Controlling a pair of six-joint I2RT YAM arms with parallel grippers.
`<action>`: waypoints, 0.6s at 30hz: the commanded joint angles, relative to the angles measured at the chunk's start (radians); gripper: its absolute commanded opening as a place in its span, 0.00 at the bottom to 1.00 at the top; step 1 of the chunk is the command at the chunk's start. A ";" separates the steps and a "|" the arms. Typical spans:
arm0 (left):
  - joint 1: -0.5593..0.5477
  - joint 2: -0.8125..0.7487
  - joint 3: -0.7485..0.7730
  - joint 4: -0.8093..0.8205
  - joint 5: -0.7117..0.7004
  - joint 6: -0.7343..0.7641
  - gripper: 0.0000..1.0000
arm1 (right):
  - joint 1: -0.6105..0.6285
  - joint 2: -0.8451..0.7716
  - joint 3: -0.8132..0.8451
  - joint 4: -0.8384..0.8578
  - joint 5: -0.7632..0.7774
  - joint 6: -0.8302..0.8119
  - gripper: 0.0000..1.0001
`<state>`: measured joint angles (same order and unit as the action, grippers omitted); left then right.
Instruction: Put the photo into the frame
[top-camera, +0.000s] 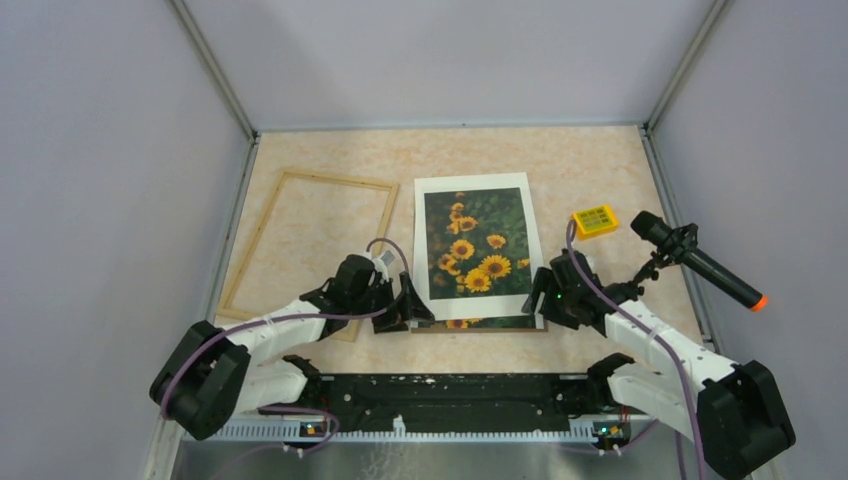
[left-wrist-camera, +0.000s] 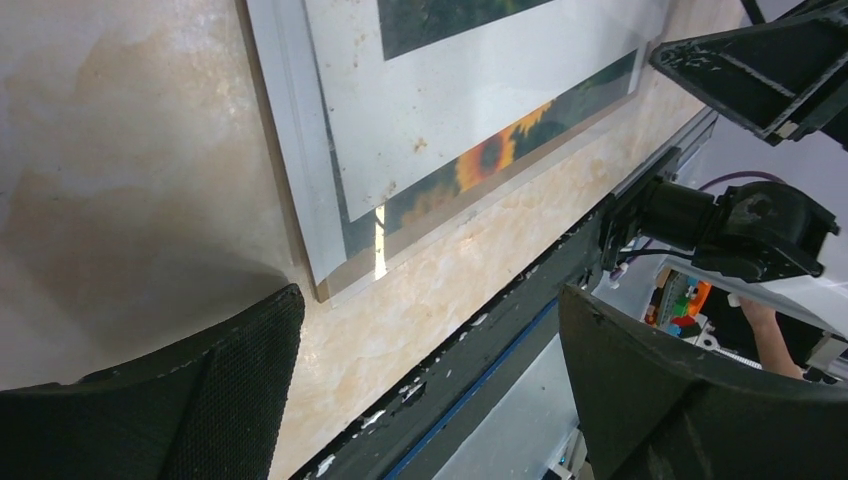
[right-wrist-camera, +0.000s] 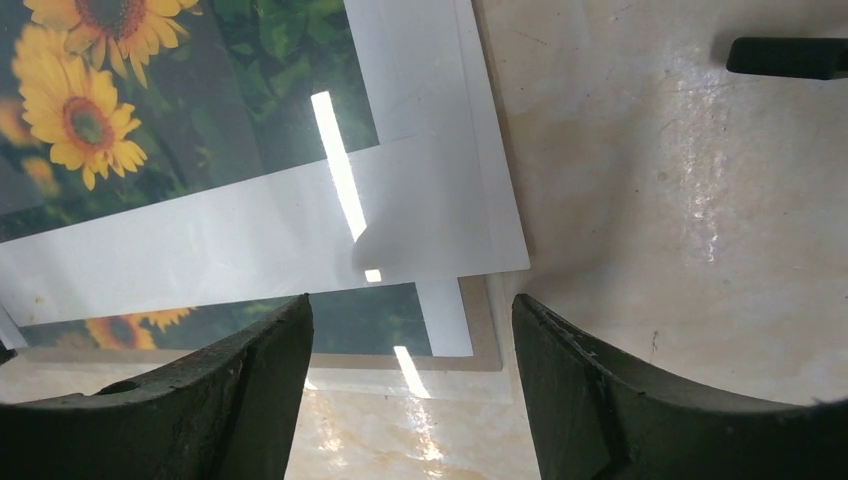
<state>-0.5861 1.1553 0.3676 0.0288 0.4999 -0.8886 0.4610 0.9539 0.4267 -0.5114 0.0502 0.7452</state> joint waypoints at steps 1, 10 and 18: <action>-0.022 0.025 -0.023 0.039 0.002 0.012 0.98 | 0.019 0.018 0.035 -0.004 0.058 0.011 0.72; -0.066 0.058 -0.043 0.101 0.003 -0.036 0.98 | 0.031 0.039 0.006 0.088 -0.056 0.004 0.72; -0.077 -0.083 -0.091 0.093 -0.062 -0.094 0.98 | 0.039 -0.063 -0.120 0.189 -0.219 0.044 0.71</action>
<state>-0.6514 1.1355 0.3176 0.0895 0.4652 -0.9390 0.4759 0.9310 0.3908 -0.4232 0.0212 0.7349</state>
